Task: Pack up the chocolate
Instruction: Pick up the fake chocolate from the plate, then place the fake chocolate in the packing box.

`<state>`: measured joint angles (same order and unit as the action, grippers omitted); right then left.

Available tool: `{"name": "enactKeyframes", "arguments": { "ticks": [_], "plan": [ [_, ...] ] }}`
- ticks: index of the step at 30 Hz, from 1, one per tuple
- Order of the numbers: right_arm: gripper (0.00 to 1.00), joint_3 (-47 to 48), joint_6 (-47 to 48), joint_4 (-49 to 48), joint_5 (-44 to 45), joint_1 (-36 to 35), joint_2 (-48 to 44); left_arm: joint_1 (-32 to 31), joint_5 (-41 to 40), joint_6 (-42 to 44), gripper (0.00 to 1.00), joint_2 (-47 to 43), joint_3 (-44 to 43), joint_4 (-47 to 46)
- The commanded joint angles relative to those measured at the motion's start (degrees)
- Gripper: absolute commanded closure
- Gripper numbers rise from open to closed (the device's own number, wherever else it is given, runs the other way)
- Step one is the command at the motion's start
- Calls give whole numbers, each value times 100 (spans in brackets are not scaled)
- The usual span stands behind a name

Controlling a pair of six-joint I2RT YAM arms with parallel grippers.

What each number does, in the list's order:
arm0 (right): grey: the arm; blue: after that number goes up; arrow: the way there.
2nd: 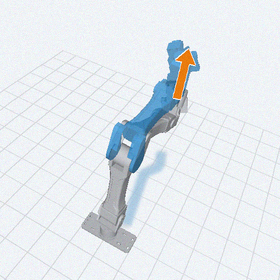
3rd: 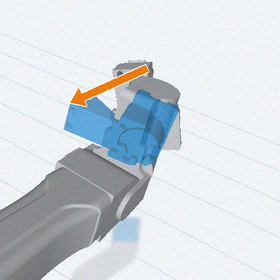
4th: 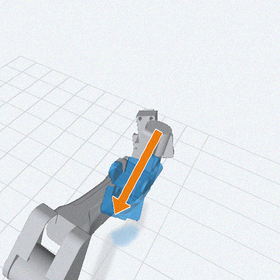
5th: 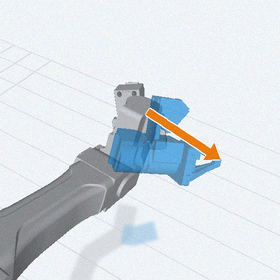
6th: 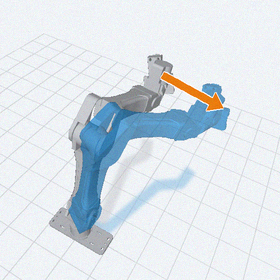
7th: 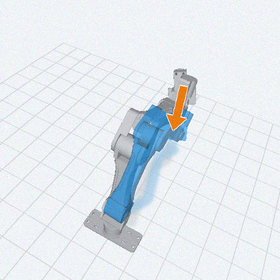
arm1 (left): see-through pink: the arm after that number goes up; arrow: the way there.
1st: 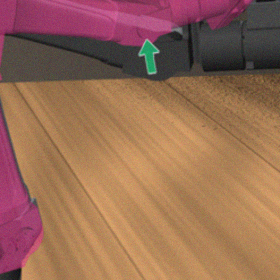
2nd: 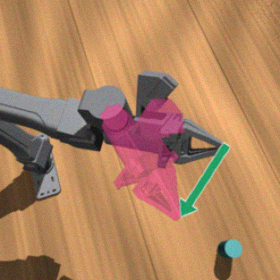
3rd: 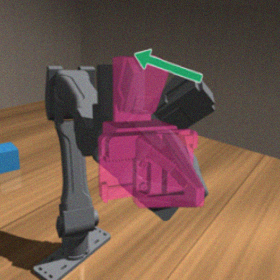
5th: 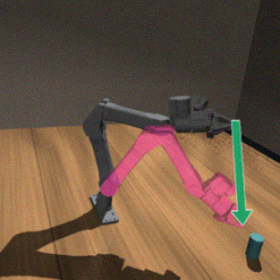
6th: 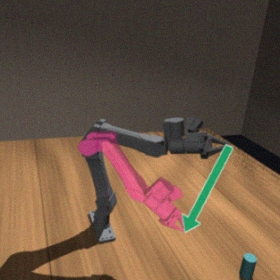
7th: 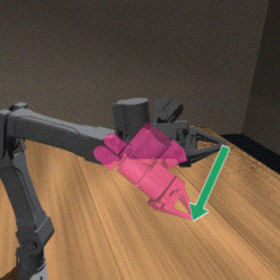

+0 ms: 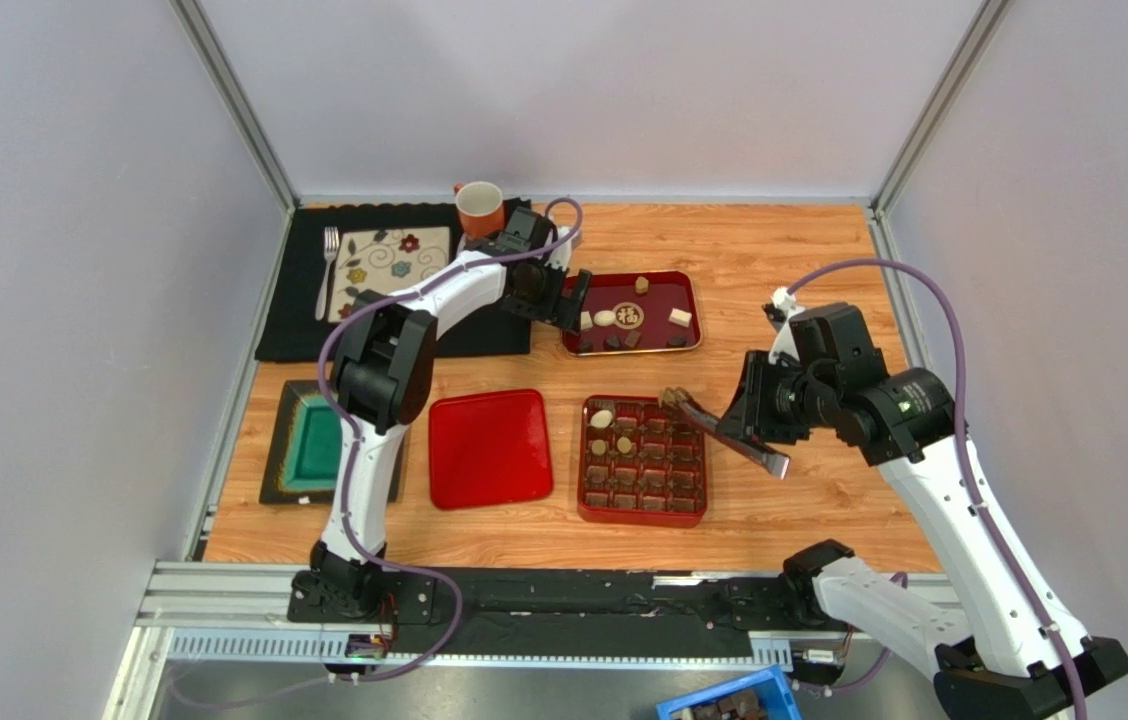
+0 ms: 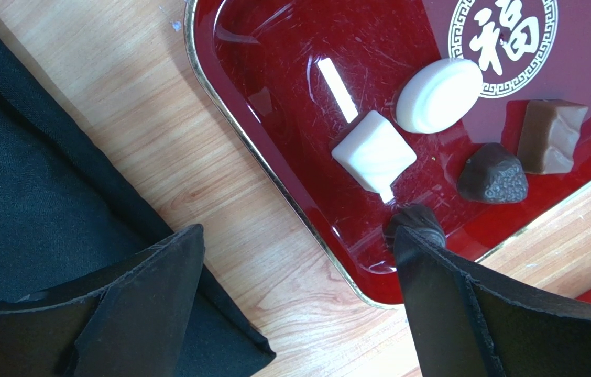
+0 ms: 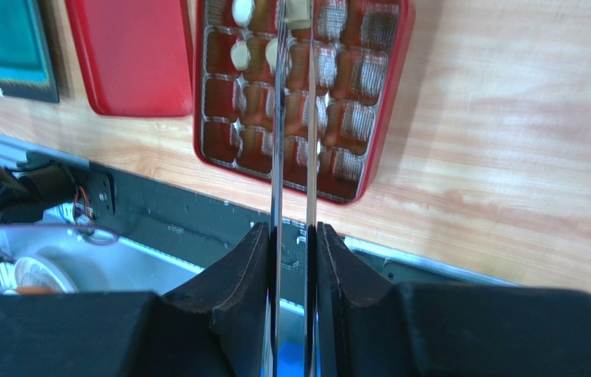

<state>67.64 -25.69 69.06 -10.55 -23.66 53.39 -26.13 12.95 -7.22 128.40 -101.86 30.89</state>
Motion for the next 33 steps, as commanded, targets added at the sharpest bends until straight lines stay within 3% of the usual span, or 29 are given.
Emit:
{"name": "enactKeyframes", "arguments": {
  "ticks": [1, 24, 33],
  "plan": [
    [73, -180, -199, 327, -246, -77, -197, -41, -108, 89, 1, 124, -184, 22],
    [71, -541, -358, 275, -124, -499, -179, -120, -337, 380, 1, -104, 369, -92],
    [63, -418, -296, 266, 79, -508, -74, -120, -319, 459, 1, -245, 492, -136]
  ]
}}
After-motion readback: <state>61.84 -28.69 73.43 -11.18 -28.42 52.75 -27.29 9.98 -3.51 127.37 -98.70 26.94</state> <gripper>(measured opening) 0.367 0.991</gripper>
